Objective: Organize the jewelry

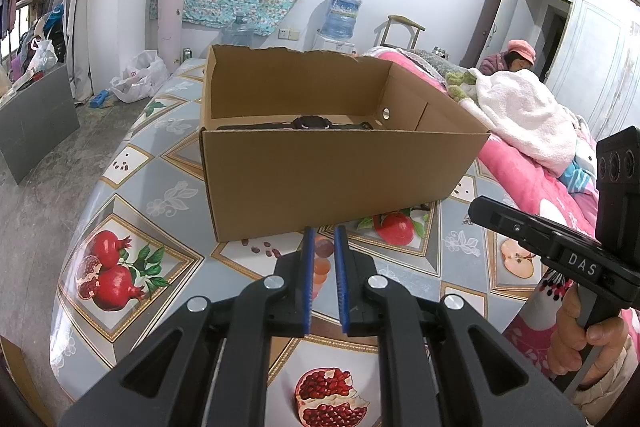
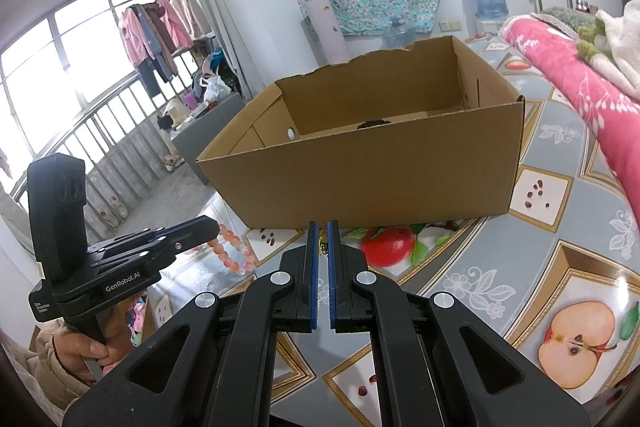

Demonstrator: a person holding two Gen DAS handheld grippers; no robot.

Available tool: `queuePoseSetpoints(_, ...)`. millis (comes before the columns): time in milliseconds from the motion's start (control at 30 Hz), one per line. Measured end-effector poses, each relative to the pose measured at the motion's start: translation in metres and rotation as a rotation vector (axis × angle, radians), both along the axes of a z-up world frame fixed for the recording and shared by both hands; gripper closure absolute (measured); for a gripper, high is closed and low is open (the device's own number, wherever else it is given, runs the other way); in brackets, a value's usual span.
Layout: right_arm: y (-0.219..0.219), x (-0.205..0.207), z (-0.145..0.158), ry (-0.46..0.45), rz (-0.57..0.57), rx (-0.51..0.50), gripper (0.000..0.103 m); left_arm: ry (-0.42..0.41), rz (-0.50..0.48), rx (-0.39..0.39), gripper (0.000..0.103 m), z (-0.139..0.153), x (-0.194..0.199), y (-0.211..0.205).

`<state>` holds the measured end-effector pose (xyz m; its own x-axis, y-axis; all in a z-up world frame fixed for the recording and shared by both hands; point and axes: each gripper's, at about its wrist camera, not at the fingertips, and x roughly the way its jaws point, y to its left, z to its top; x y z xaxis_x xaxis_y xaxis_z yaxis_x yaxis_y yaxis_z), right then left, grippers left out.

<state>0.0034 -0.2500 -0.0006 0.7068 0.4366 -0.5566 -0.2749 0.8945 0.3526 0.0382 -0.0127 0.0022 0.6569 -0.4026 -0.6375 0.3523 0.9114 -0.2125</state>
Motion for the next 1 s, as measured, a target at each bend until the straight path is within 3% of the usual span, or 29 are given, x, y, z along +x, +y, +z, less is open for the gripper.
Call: queuePoseSetpoints(1000,0.0004,0.0016,-0.0013,0.002,-0.001,0.003,0.101,0.003,-0.002,0.002,0.093,-0.0017,0.0004,-0.0011)
